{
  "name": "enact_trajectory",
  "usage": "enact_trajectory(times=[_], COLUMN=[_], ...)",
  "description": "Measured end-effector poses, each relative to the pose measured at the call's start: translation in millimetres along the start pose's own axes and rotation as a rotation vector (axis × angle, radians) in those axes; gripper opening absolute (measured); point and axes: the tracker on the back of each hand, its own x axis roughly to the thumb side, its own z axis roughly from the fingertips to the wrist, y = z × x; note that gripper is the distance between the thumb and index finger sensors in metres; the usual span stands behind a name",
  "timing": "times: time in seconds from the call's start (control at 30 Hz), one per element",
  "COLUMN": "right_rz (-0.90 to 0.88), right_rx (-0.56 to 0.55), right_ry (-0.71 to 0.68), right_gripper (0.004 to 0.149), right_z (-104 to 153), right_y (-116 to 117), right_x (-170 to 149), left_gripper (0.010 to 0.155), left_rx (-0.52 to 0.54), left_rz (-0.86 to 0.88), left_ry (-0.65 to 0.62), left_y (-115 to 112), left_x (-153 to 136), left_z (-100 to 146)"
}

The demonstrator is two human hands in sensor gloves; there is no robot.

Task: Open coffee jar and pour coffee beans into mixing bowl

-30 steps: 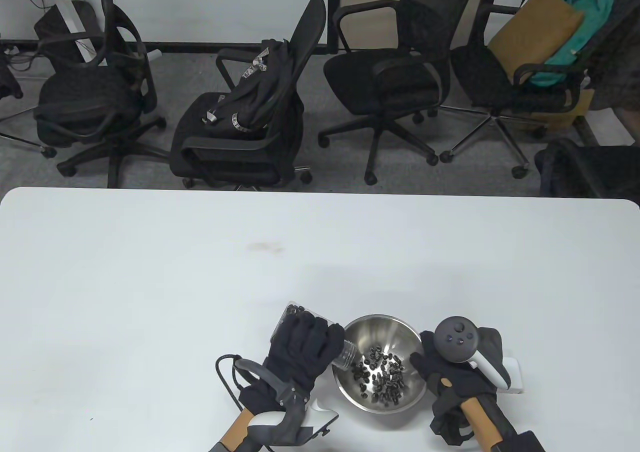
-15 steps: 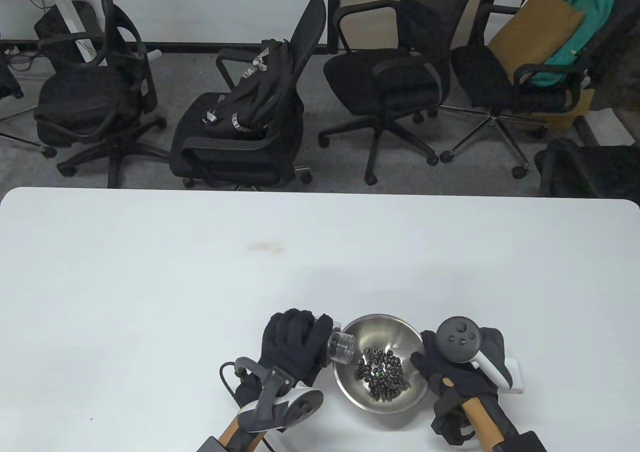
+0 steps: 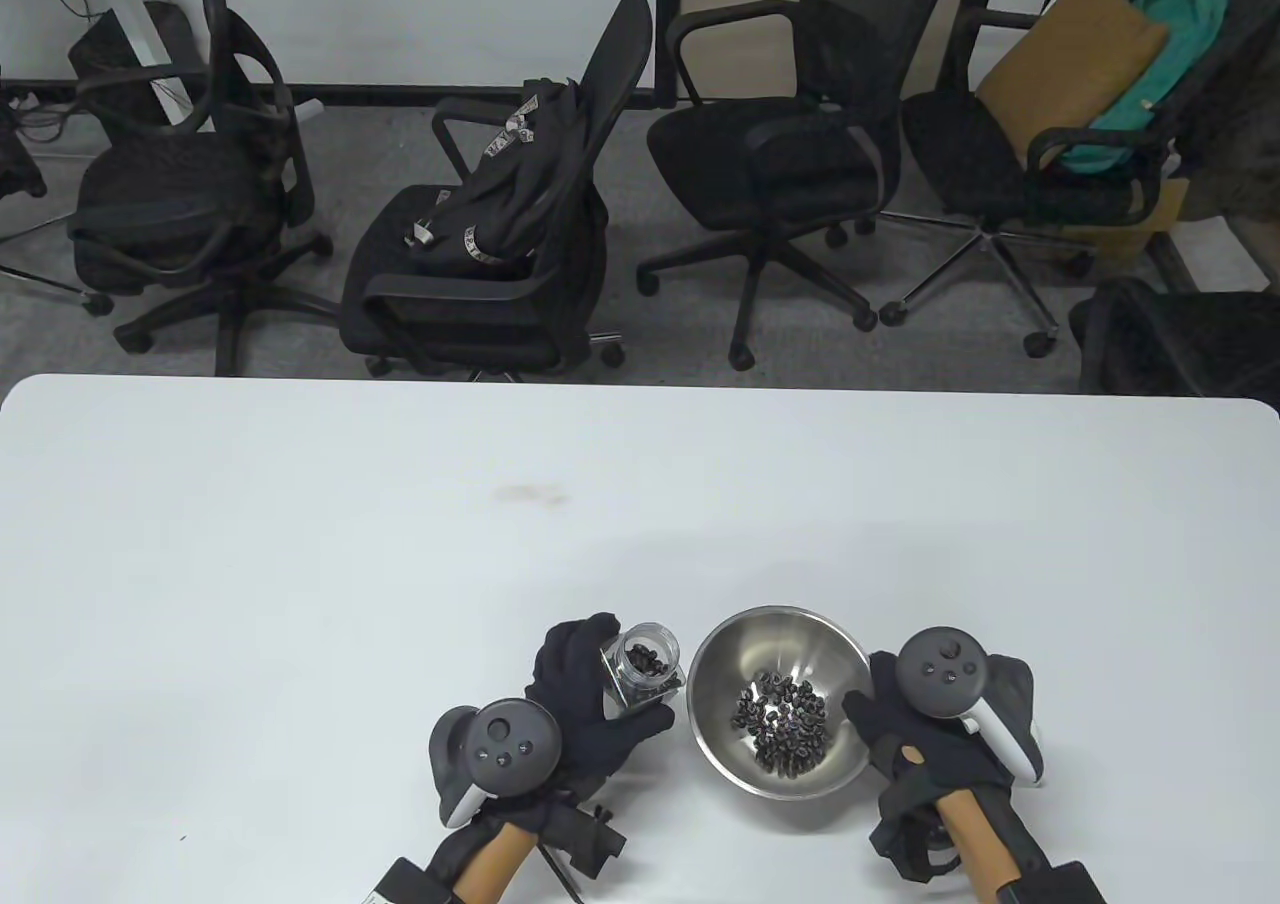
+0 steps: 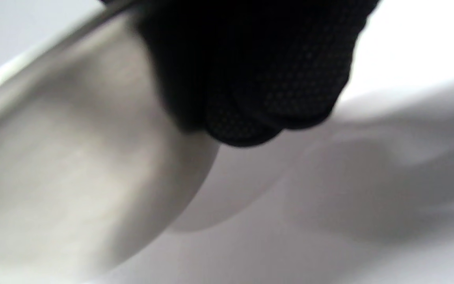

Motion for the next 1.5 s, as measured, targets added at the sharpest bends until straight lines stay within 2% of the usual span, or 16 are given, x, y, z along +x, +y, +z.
enact_trajectory(times=[0.37,0.77,1.1,1.5], right_rz=[-0.113,-0.181,-0.241,-0.237], right_rx=[-0.042,-0.085,-0.089,-0.079], right_ry=[0.058,0.203,0.282,0.327], right_gripper=[0.041,0.043,0.044,0.044], right_z=[-23.0,-84.9,-121.0,-141.6], right_y=[-17.0,-29.8,-23.8,-16.4], right_x=[-0.8,7.1,-1.0,-7.5], left_gripper=[0.095,0.095,0.095,0.095], left_rx=[0.037,0.054,0.054,0.032], left_rz=[0.035,0.075,0.096,0.096], left_ry=[-0.002,-0.003,0.014,0.009], left_y=[6.9,11.9,15.4,14.2], left_x=[-0.3,1.4,-1.3,-1.6], left_z=[-0.7,-1.2,-1.3,-2.0])
